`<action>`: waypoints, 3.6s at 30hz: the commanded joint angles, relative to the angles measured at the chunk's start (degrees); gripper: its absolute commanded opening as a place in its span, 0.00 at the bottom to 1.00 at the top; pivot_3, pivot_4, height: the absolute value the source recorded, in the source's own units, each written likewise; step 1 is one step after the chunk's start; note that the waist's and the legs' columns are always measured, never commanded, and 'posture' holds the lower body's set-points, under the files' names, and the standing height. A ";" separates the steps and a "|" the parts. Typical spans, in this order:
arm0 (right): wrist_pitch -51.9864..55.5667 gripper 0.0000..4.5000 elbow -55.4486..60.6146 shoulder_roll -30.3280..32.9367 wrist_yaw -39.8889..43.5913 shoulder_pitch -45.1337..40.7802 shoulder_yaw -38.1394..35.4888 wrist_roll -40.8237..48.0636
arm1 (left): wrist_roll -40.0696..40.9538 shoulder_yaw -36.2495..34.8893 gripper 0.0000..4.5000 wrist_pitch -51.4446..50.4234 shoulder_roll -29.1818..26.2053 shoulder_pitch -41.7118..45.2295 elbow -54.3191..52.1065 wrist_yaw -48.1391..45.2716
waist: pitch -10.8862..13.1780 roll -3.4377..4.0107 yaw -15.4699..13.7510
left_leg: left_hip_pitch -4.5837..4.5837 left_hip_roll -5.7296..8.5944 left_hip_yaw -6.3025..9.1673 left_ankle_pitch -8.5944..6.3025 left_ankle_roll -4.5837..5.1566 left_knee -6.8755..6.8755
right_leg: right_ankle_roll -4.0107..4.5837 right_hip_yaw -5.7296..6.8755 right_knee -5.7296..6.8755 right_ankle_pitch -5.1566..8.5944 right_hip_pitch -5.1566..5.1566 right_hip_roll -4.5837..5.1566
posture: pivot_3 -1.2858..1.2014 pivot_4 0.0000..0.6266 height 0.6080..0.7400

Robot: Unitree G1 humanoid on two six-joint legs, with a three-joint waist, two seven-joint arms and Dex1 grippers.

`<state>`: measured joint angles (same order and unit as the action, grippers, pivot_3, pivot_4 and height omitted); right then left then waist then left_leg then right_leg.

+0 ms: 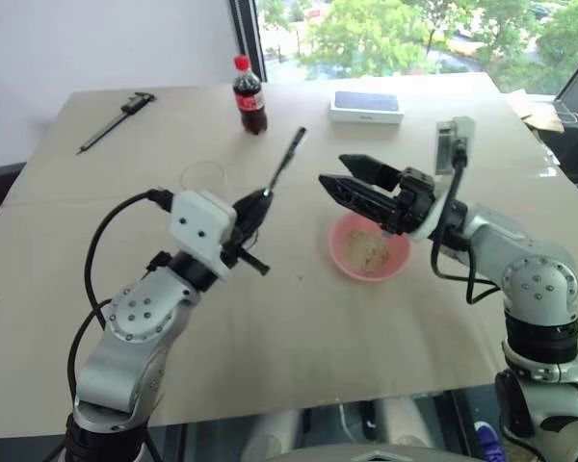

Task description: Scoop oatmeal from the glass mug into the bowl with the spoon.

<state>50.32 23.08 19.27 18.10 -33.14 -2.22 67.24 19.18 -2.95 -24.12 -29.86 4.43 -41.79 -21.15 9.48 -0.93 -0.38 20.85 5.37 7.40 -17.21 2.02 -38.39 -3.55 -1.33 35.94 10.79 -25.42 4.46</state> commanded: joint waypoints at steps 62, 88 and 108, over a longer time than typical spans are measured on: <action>2.49 0.00 -6.40 -1.55 -3.81 -3.34 -2.80 -2.78 | -21.08 -15.21 1.00 17.60 12.67 -7.43 22.91 14.40 | -0.04 0.20 0.96 | 0.05 -0.10 -0.33 0.00 0.02 0.00 | -0.01 -0.28 0.02 -0.12 -0.19 -0.16 | 0.52 0.24 1.00; 1.52 0.00 -6.09 -1.50 -1.37 -4.19 -2.96 -5.88 | -18.92 -14.12 0.01 21.41 10.47 0.22 33.84 12.73 | -0.09 0.26 1.08 | 0.05 -0.12 -0.36 0.00 0.02 0.00 | -0.01 -0.32 0.03 -0.14 -0.21 -0.16 | 0.52 0.24 1.00; -13.76 0.00 -17.56 -5.43 11.53 -19.72 7.11 -26.95 | -20.85 -3.51 0.01 43.19 -0.13 16.87 51.40 -1.96 | -0.08 0.28 1.39 | 0.30 -0.13 -0.30 0.03 -0.03 -0.01 | 0.08 -0.25 0.00 -0.22 -0.48 -0.19 | 0.52 0.24 1.00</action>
<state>39.34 4.70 14.34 28.17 -51.55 4.74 41.76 -2.20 -6.15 15.94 -29.04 19.87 9.68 -22.38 9.40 -0.65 1.00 21.16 5.24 7.10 -17.18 1.99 -38.41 -3.47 -1.58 35.94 10.57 -25.90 4.27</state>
